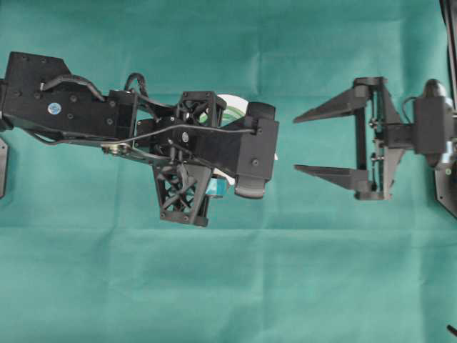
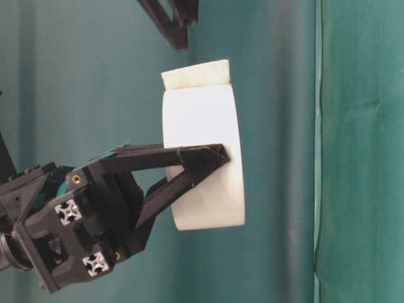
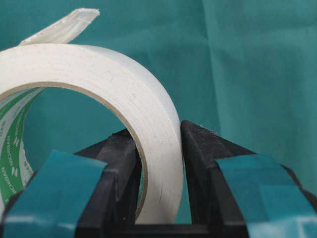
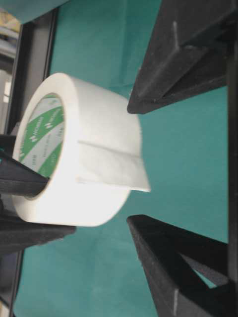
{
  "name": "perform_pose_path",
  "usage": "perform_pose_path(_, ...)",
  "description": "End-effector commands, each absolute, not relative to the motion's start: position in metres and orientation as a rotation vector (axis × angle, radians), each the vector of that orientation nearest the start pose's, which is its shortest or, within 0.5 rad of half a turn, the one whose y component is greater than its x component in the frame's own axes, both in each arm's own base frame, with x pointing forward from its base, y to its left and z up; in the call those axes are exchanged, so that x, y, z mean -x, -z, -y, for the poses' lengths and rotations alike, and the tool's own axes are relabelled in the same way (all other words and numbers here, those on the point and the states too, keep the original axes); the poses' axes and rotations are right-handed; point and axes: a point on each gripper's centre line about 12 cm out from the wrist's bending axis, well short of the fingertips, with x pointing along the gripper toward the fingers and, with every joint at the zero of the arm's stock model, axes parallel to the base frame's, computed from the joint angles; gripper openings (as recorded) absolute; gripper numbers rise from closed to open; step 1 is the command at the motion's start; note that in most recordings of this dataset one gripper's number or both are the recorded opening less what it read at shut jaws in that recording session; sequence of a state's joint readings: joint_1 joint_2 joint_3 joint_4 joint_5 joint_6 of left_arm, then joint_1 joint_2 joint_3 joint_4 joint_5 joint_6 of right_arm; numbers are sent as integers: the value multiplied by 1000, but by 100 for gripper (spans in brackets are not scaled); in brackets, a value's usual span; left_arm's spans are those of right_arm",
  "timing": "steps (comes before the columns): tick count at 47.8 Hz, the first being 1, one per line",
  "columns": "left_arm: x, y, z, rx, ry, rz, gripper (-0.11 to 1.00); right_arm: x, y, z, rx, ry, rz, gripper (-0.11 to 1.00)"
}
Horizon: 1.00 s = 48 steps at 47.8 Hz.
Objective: Peel off the duct tape with your right arm.
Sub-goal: 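Move the right gripper toward the tape's free end tab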
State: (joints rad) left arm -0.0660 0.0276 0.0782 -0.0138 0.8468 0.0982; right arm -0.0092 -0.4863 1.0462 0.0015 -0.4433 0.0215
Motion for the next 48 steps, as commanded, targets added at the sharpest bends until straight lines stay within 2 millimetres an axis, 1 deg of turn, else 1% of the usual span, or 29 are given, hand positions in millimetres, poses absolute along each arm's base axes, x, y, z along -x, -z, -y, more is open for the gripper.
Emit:
perform_pose_path(1,-436,-319,28,-111,107,-886,21,-295,-259,3,-27,15,-80,74)
perform_pose_path(10,-436,-319,28,-111,107,-884,21,-309,-256,9,-36,35,-98,74)
perform_pose_path(18,-436,-319,28,-111,107,-884,21,-316,-254,11,-39,41,-108,74)
perform_pose_path(25,-436,-319,28,-111,107,-884,21,-317,-254,12,-38,45,-108,74)
perform_pose_path(31,-436,-319,28,-111,107,-884,21,-316,-253,18,-44,65,-109,74)
perform_pose_path(34,-436,-319,28,-111,107,-884,21,-316,-253,19,-50,71,-111,71)
perform_pose_path(38,-436,-319,28,-111,107,-886,21,-316,-252,19,-55,74,-112,60)
perform_pose_path(42,-436,-319,28,-111,107,-886,21,-315,-252,20,-55,75,-112,38)
perform_pose_path(43,-436,-319,28,-111,107,-884,21,-316,-251,20,-55,75,-113,31)
perform_pose_path(46,-436,-319,28,-111,107,-886,21,-315,-252,20,-55,75,-112,17)
perform_pose_path(48,-436,-319,28,-111,107,-884,21,-315,-251,20,-54,75,-115,10)
